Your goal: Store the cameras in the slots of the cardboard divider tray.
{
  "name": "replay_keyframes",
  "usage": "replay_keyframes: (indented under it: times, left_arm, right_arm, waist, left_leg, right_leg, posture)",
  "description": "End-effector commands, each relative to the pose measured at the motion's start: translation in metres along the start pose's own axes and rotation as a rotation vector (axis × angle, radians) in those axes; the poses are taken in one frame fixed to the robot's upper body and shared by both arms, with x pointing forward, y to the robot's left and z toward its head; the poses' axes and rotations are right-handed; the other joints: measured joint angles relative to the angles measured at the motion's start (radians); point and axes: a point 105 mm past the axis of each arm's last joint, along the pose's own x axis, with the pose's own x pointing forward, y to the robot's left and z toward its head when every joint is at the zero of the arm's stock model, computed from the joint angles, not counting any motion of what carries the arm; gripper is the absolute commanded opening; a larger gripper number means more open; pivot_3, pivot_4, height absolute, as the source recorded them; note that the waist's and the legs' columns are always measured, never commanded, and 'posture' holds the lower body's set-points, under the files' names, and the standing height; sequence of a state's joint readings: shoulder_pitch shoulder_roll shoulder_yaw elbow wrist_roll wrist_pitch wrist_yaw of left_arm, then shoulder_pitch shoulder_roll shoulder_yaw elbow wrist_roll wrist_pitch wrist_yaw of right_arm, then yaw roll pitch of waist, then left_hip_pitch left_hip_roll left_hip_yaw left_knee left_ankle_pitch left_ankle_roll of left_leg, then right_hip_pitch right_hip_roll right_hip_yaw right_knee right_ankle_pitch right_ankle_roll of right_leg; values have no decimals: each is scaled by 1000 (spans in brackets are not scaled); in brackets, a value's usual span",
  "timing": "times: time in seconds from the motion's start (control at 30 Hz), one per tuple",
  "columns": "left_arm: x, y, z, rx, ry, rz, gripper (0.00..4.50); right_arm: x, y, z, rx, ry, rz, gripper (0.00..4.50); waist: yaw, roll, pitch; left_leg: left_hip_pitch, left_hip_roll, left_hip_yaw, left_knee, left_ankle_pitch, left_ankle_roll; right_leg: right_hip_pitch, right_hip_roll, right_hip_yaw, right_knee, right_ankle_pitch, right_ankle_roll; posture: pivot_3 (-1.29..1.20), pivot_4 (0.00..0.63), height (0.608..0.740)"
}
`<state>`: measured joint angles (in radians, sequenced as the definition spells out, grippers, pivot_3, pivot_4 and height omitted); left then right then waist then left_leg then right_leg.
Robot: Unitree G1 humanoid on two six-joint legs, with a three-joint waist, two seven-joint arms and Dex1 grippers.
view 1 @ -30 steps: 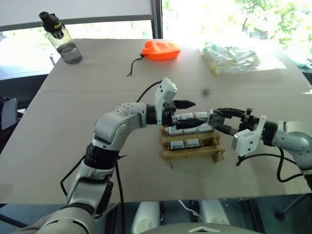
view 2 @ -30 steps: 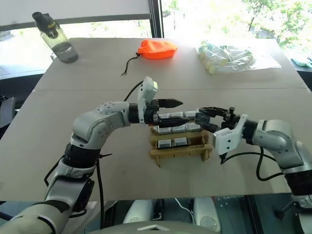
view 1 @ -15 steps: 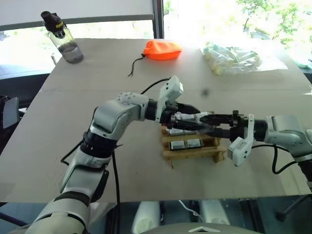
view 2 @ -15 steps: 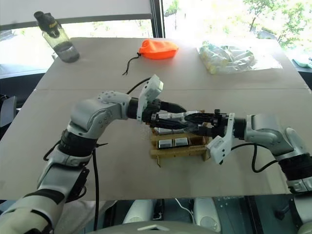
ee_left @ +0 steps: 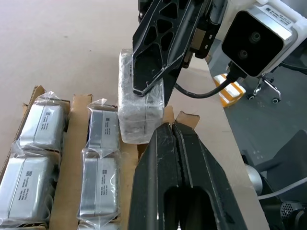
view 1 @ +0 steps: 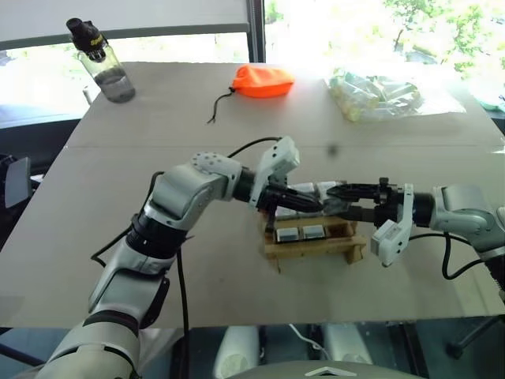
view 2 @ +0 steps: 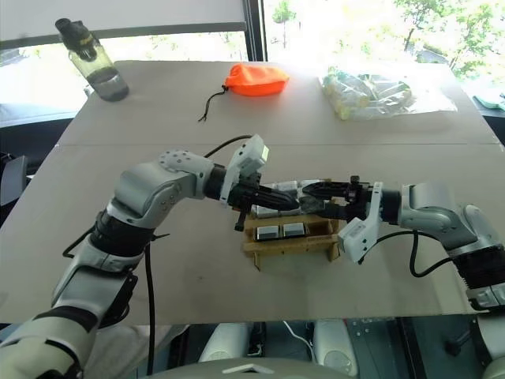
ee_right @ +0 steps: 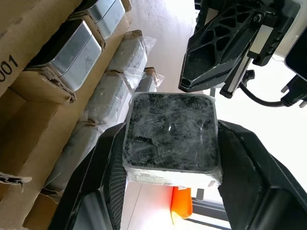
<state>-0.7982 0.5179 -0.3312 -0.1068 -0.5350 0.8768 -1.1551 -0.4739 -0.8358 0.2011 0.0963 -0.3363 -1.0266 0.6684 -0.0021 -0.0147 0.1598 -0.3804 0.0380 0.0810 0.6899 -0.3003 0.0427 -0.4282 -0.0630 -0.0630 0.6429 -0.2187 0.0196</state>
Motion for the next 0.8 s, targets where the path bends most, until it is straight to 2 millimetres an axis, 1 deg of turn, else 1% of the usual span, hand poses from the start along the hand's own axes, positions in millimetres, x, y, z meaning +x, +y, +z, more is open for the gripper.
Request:
replay_keyframes:
  times: [0.03, 0.07, 0.1, 0.17, 0.23, 0.27, 0.5, 0.6, 0.67, 0.8]
  left_arm:
    - [-7, -3, 19, 28, -69, -17, 537]
    - [-8, -3, 20, 28, -77, -17, 573]
    - [-9, -2, 21, 32, -76, -6, 1123]
    - [-8, 3, 20, 38, -59, 31, 1881]
    - [-7, 6, 18, 42, -43, 51, 2967]
    - [-7, 6, 18, 34, -46, 52, 3282]
    - [-7, 8, 18, 27, -39, 66, 3282]
    - [-13, 14, 20, 25, -38, 95, 3282]
    - [-15, 17, 20, 26, -36, 111, 3282]
    - [-10, 13, 20, 26, -38, 89, 3282]
  right_arm:
    - [-2, -9, 3, -18, -16, -45, 2061]
    - [-2, -9, 3, -15, -14, -45, 2061]
    - [-2, -8, 2, -11, -11, -46, 2061]
    - [-2, -7, 1, -4, -5, -48, 2061]
    - [-2, -6, 0, -2, -3, -49, 2061]
    - [-1, -6, 0, -1, -3, -49, 2061]
    - [0, -5, 1, -3, -6, -50, 2061]
    - [-4, -4, -1, -4, 1, -44, 2061]
    - [-4, -8, -2, -8, 3, -51, 2061]
    - [0, -13, -1, -13, -8, -59, 2061]
  waist:
    - [-1, 0, 0]
    - [-1, 0, 0]
    - [-1, 0, 0]
    - [-1, 0, 0]
    - [-1, 0, 0]
    - [-1, 0, 0]
    - [-1, 0, 0]
    - [-1, 0, 0]
    - [-1, 0, 0]
    - [-2, 0, 0]
  left_leg:
    - [0, 0, 0, 0, 0, 0]
    - [0, 0, 0, 0, 0, 0]
    - [0, 0, 0, 0, 0, 0]
    - [0, 0, 0, 0, 0, 0]
    - [0, 0, 0, 0, 0, 0]
    - [0, 0, 0, 0, 0, 0]
    - [0, 0, 0, 0, 0, 0]
    - [0, 0, 0, 0, 0, 0]
    - [0, 0, 0, 0, 0, 0]
    - [0, 0, 0, 0, 0, 0]
  right_leg:
    - [0, 0, 0, 0, 0, 0]
    - [0, 0, 0, 0, 0, 0]
    - [0, 0, 0, 0, 0, 0]
    - [0, 0, 0, 0, 0, 0]
    - [0, 0, 0, 0, 0, 0]
    - [0, 0, 0, 0, 0, 0]
    - [0, 0, 0, 0, 0, 0]
    - [0, 0, 0, 0, 0, 0]
    - [0, 0, 0, 0, 0, 0]
    - [0, 0, 0, 0, 0, 0]
  posture:
    - [0, 150, 740]
    - [0, 150, 740]
    - [0, 150, 740]
    - [0, 150, 740]
    - [0, 150, 740]
    - [0, 150, 740]
    - [0, 150, 740]
    - [0, 150, 740]
    - [0, 150, 740]
    - [0, 150, 740]
